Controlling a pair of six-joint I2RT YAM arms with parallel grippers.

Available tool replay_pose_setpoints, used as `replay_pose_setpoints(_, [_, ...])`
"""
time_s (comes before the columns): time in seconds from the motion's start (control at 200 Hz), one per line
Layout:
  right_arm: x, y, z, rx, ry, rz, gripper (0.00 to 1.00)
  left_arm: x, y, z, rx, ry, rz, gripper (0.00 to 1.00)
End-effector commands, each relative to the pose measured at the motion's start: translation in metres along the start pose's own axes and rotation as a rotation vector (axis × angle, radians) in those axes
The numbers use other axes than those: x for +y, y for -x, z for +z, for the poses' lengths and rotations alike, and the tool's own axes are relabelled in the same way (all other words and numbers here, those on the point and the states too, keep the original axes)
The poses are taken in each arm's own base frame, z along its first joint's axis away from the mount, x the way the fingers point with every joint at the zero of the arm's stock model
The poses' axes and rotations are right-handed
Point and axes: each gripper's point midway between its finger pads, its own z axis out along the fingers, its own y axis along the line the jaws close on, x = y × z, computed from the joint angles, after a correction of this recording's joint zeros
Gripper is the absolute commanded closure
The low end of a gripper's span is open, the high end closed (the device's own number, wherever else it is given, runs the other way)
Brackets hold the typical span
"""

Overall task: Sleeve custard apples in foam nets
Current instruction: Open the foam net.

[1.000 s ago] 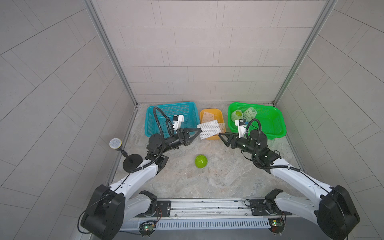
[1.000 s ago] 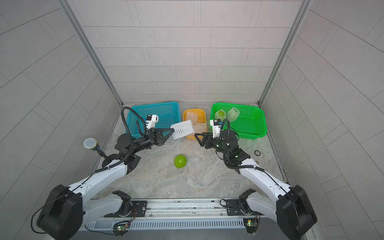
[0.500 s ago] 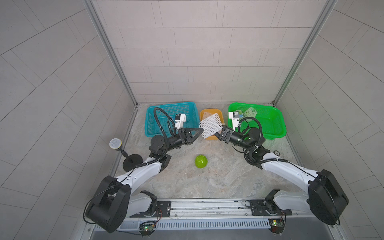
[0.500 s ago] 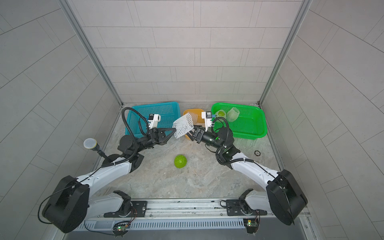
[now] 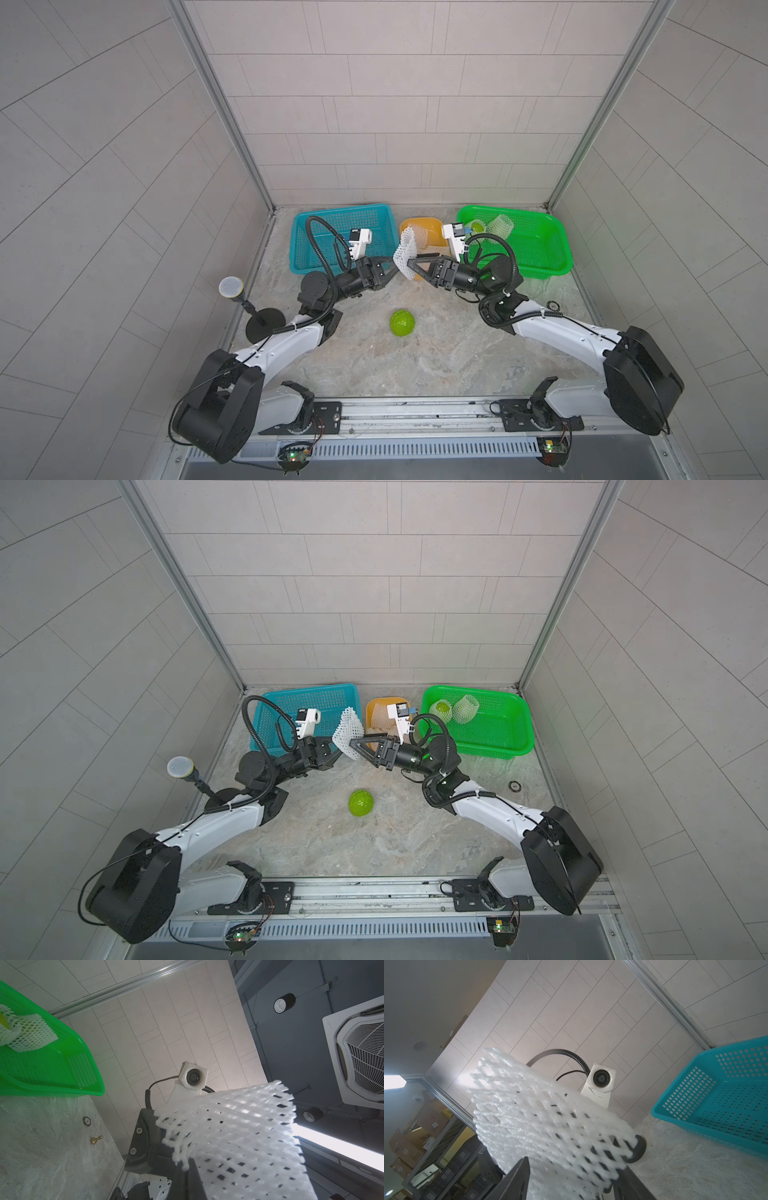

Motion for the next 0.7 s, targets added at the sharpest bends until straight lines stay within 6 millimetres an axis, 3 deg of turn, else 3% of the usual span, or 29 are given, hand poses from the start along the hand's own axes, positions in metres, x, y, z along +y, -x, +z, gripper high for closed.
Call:
replay_pose_setpoints(0.0, [0.025,0.010,-0.006,-0.022,0.077,-0.025,0.37,-0.015,-0.001,-0.004,-0.006,-0.048,0.065,1.00])
replay_pose_setpoints(0.25, [0.037,0.033,-0.026,-0.123,0.206,0.046,0.44,-0.012,0.002,-0.007,-0.016,-0.037,0.070,1.00])
replay_pose_setpoints(0.47, [0.038,0.030,-0.026,-0.106,0.207,0.039,0.49,-0.010,0.004,-0.011,-0.032,-0.030,0.068,1.00])
replay_pose_setpoints(0.695, [0.030,0.032,-0.033,-0.118,0.184,0.046,0.65,-0.016,0.006,-0.015,-0.040,-0.039,0.079,1.00])
